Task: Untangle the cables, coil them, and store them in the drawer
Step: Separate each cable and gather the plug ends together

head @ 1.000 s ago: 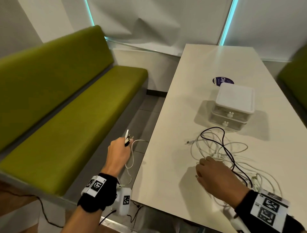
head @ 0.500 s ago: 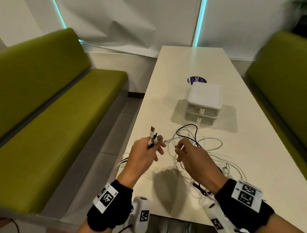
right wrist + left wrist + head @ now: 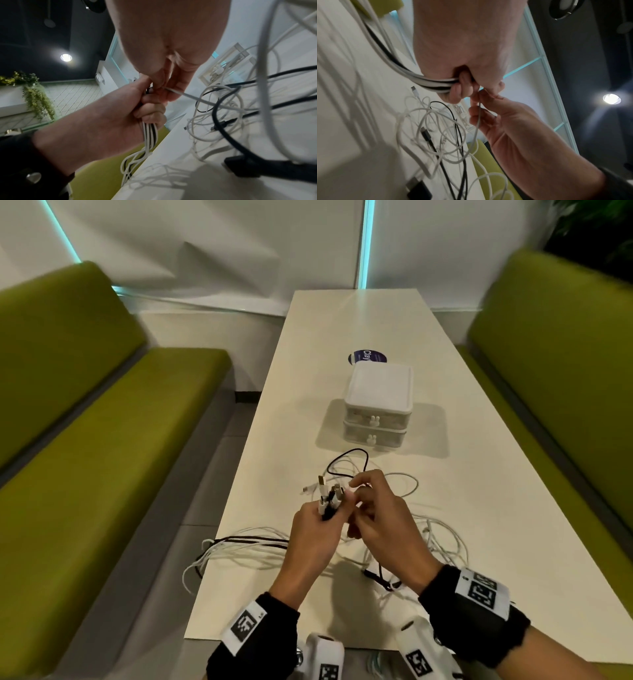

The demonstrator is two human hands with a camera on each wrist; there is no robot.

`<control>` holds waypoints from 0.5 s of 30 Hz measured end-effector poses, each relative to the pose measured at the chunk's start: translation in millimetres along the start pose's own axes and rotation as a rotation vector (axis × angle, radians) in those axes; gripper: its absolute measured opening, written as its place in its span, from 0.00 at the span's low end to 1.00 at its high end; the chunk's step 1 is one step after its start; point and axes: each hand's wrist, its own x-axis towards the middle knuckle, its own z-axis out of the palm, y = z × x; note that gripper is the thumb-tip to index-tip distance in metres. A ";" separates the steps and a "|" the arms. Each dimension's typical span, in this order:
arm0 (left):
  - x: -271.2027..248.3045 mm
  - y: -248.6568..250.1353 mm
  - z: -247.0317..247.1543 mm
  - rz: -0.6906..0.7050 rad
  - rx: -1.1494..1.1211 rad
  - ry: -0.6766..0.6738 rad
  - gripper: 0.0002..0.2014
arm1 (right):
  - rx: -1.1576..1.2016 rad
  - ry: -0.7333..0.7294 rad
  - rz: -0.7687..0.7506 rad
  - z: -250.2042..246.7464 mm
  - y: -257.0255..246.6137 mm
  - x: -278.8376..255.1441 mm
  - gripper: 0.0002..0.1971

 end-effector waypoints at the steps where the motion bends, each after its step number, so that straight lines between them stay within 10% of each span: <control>1: 0.0 0.3 1.7 0.021 0.012 -0.026 0.22 | 0.002 0.005 0.008 -3.4 2.1 -0.6 0.14; 15: 13.4 10.8 -20.0 0.157 -0.274 0.232 0.26 | -0.161 -0.116 -0.042 -8.1 23.6 -3.3 0.08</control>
